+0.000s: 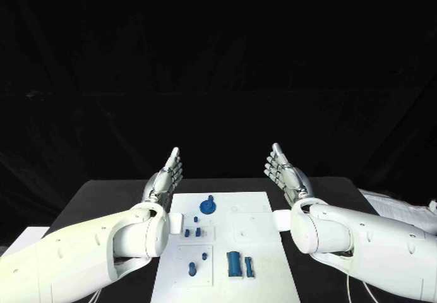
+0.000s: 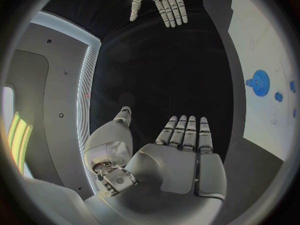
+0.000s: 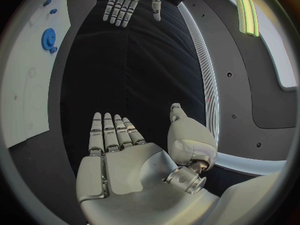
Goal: Assemble the parts on the task board
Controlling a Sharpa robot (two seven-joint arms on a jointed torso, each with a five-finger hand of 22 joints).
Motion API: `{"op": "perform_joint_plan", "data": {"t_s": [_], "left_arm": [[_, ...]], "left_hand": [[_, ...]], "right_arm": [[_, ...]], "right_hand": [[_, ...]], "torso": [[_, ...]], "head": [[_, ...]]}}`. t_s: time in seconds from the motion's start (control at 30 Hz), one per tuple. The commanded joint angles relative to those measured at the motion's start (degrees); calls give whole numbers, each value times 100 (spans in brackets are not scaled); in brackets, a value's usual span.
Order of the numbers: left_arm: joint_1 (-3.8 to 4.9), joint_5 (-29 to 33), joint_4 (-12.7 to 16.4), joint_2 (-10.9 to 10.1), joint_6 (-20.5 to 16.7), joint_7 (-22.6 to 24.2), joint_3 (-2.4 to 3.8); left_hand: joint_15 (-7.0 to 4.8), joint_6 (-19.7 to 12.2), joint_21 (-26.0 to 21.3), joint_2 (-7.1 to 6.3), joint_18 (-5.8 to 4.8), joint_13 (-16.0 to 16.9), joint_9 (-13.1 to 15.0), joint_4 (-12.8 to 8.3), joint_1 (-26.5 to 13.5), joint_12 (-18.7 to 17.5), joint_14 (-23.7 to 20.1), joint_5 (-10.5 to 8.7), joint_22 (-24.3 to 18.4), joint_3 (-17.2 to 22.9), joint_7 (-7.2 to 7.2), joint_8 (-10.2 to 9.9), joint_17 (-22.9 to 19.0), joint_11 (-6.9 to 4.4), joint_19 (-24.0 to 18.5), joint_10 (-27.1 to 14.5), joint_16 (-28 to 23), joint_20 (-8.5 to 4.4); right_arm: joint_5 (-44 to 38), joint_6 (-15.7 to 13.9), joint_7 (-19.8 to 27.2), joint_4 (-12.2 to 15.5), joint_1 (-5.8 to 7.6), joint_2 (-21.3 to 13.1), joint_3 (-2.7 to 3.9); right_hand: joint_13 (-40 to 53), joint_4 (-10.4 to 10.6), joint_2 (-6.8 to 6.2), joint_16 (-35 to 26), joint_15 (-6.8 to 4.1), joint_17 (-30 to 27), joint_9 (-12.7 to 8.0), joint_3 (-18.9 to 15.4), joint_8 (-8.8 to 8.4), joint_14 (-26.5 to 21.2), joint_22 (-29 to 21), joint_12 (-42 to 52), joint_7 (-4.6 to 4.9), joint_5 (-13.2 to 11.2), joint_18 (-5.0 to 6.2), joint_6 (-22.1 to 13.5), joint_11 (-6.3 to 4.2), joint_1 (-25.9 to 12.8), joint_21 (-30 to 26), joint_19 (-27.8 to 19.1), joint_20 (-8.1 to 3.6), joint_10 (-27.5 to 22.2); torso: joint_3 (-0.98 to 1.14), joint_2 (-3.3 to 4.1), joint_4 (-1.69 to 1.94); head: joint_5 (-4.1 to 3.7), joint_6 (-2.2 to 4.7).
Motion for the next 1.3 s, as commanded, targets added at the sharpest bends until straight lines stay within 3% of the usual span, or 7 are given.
{"op": "perform_joint_plan", "data": {"t_s": [0.03,0.07,0.23,0.77,0.83,1.0,1.3], "left_arm": [[-1,-196,18,3,-244,189,7],[-1,-196,18,3,-244,189,7],[-1,-196,18,3,-244,189,7],[-1,-196,18,3,-244,189,7],[-1,-196,18,3,-244,189,7],[-1,-196,18,3,-244,189,7],[-1,-196,18,3,-244,189,7]], "left_hand": [[-15,-505,-20,7,-231,-7,-9,-2,-723,-33,-518,-38,-252,-177,-36,-38,-15,-35,-395,-539,-61,-202],[-15,-547,-20,7,-231,-7,-9,-2,-784,-33,-562,-38,-273,-580,-36,-38,-15,-35,-438,-584,-61,-202],[-15,-739,-20,7,-231,-7,-9,-2,-1061,-33,-760,-38,-772,-580,-36,-38,-15,-35,-581,-791,-61,-202],[-15,-1102,-20,7,-231,-7,-9,-2,-1584,-33,-1135,-38,-772,-580,-36,-38,-15,-35,-1225,-1181,-61,-202],[-15,-1538,-20,7,-231,-7,-9,-2,-1635,-33,-1172,-38,-772,-580,-36,-38,-15,-35,-1225,-1226,-61,-202],[-15,-1538,-20,7,-231,-7,-9,-2,-2209,-33,-1578,-38,-772,-580,-36,-38,-15,-35,-1225,-1647,-61,-202],[-15,-1538,-20,7,-231,-7,-9,-2,-2209,-33,-1578,-38,-772,-580,-36,-38,-15,-35,-1225,-1647,-61,-202]], "right_arm": [[125,-185,212,13,3,1,0],[125,-185,212,13,3,1,0],[125,-185,212,13,3,1,0],[125,-185,212,13,3,1,0],[125,-185,212,13,3,1,0],[125,-185,212,13,3,1,0],[125,-185,212,13,3,1,0]], "right_hand": [[-10,-1,-1,-22,-3,-77,-31,-24,-41,-599,-433,-38,-60,-52,-212,-495,-18,-768,-276,-509,-65,-549],[-10,-1,-1,-22,-3,-77,-31,-24,-41,-650,-433,-38,-60,-52,-212,-537,-18,-834,-276,-555,-65,-596],[-10,-1,-1,-22,-3,-77,-31,-24,-41,-879,-433,-38,-60,-52,-212,-727,-18,-1128,-276,-754,-65,-808],[-10,-1,-1,-22,-3,-77,-31,-24,-41,-1349,-433,-38,-60,-52,-212,-1106,-18,-1720,-276,-1135,-65,-1232],[-10,-1,-1,-22,-3,-77,-31,-24,-41,-1828,-433,-38,-60,-52,-212,-1512,-18,-2350,-276,-1560,-65,-1677],[-10,-1,-1,-22,-3,-77,-31,-24,-41,-1828,-433,-38,-60,-52,-212,-1512,-18,-2350,-276,-1560,-65,-1677],[-10,-1,-1,-22,-3,-77,-31,-24,-41,-1828,-433,-38,-60,-52,-212,-1512,-18,-2350,-276,-1560,-65,-1677]], "torso": [[-1,0,0],[-1,0,0],[-1,0,0],[-1,0,0],[-1,0,0],[-1,0,0],[-1,0,0]], "head": [[1,-1],[1,-1],[1,-1],[1,-1],[1,-1],[1,-1],[1,-1]]}}
